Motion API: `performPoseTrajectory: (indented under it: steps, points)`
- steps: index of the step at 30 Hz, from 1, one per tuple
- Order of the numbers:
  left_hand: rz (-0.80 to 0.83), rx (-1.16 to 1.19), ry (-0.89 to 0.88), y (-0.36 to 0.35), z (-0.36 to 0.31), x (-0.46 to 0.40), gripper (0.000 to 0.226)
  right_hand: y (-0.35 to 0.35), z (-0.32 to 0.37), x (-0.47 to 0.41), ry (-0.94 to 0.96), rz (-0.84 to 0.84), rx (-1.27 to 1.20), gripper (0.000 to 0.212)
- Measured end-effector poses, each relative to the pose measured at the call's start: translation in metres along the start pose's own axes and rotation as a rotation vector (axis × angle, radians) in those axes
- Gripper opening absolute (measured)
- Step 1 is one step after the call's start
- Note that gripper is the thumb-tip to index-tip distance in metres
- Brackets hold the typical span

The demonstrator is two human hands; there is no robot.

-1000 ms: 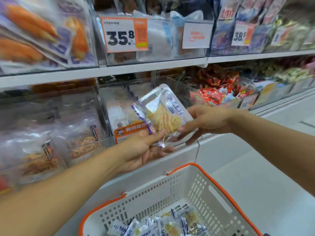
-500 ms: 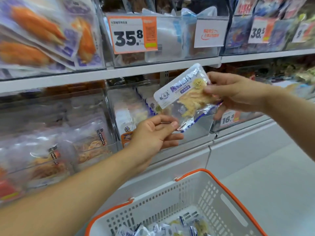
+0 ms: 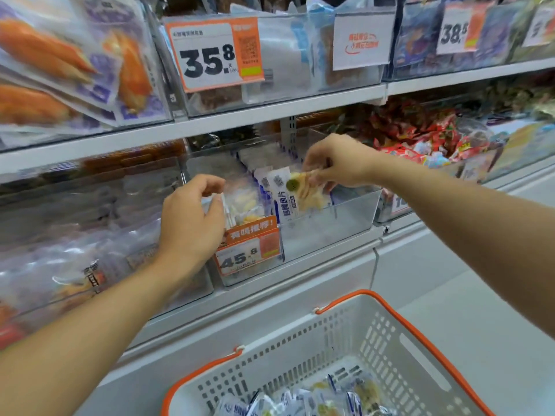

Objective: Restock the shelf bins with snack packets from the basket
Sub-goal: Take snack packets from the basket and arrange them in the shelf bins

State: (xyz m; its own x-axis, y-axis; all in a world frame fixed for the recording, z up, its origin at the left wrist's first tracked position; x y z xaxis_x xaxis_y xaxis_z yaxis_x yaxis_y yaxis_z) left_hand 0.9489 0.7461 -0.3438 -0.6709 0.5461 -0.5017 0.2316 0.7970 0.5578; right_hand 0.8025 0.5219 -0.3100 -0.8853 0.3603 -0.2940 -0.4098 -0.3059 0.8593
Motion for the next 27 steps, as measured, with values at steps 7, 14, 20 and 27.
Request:
performPoseTrajectory:
  steps: [7,14,20,27]
  points:
    - [0.036,-0.005,0.015,-0.008,0.005,0.002,0.024,-0.03,-0.013,-0.014,-0.004,-0.097,0.194,0.024]
    - [0.054,0.021,0.033,-0.011,0.009,0.002,0.025,-0.036,-0.025,-0.011,-0.06,-0.174,0.116,0.022]
    - [0.054,0.025,0.043,-0.011,0.01,0.001,0.025,-0.041,-0.025,-0.015,-0.108,-0.265,0.142,0.019]
    - [0.05,0.034,0.031,-0.01,0.008,0.003,0.024,-0.044,-0.032,-0.017,-0.243,-0.415,-0.037,0.018]
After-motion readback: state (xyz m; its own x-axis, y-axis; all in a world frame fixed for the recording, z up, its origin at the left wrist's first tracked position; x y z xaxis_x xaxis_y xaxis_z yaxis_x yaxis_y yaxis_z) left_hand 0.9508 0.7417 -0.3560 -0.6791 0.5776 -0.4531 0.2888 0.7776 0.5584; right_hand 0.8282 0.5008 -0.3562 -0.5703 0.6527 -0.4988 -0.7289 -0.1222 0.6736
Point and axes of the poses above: each hand's wrist, its own x-axis away from the middle knuckle, its own y-axis out of the back of the hand, z = x × y, the point moved 2 cm from there along -x, towards the middle knuckle, and after that the axes turned 10 degrees about y, right-handed, at the moved point
